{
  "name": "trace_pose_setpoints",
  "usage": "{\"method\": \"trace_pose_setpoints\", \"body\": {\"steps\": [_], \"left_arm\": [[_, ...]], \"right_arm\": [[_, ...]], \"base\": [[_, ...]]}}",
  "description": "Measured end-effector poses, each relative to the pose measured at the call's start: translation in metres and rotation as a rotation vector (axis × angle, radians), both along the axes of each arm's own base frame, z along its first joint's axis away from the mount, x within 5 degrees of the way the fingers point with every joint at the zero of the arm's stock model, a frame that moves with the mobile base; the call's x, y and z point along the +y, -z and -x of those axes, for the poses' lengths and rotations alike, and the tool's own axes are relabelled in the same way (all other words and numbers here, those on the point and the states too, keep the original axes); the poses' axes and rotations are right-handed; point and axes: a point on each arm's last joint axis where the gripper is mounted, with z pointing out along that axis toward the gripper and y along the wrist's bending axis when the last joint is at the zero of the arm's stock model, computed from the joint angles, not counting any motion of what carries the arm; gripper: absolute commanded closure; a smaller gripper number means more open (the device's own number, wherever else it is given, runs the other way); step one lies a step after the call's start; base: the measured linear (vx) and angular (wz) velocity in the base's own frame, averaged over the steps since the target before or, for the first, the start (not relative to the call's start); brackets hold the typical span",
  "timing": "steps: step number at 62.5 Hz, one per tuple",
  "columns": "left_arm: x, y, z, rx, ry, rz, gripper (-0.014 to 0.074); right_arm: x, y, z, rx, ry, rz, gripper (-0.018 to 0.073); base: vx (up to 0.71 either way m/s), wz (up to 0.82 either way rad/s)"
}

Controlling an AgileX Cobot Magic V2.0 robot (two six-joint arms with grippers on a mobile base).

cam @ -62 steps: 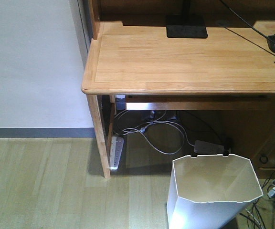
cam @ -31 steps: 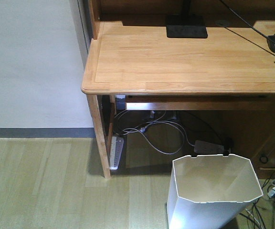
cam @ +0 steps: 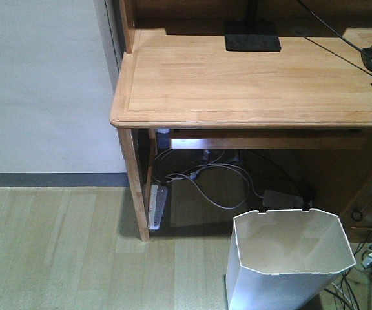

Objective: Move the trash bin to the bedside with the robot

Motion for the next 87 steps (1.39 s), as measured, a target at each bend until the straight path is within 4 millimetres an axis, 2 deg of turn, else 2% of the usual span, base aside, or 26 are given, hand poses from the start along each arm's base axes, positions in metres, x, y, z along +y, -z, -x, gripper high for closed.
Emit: {"method": "trace_pose_setpoints", "body": {"steps": [23,35,46,58,77,87], "left_arm": [[0.0,0.0,0.0,0.0,0.0,0.0,0.0602],[0.0,0.0,0.0,0.0,0.0,0.0,0.0602],[0.0,0.0,0.0,0.0,0.0,0.0,0.0602],[0.0,0.0,0.0,0.0,0.0,0.0,0.0602],[0.0,0.0,0.0,0.0,0.0,0.0,0.0602],[0.0,0.0,0.0,0.0,0.0,0.0,0.0602]], "right_arm": [[0.0,-0.004,0.001,-0.023,0.0,-0.001,0.057],[0.0,-0.033,-0.005,0.02,-0.003,-0.02,0.057],[0.001,-0.048,-0.025,0.251,-0.013,-0.053,0.057],[0.002,-0.045,-0.043,0.518,-0.026,-0.083,0.057],[0.003,-0.03,-0.049,0.687,-0.02,-0.124,0.0557],[0.003,-0.036,-0.051,0.704,-0.019,-0.126,0.0491]], "base": [[0.0,0.0],[0.0,0.0],[0.0,0.0],[0.0,0.0],[0.0,0.0],[0.0,0.0]]}}
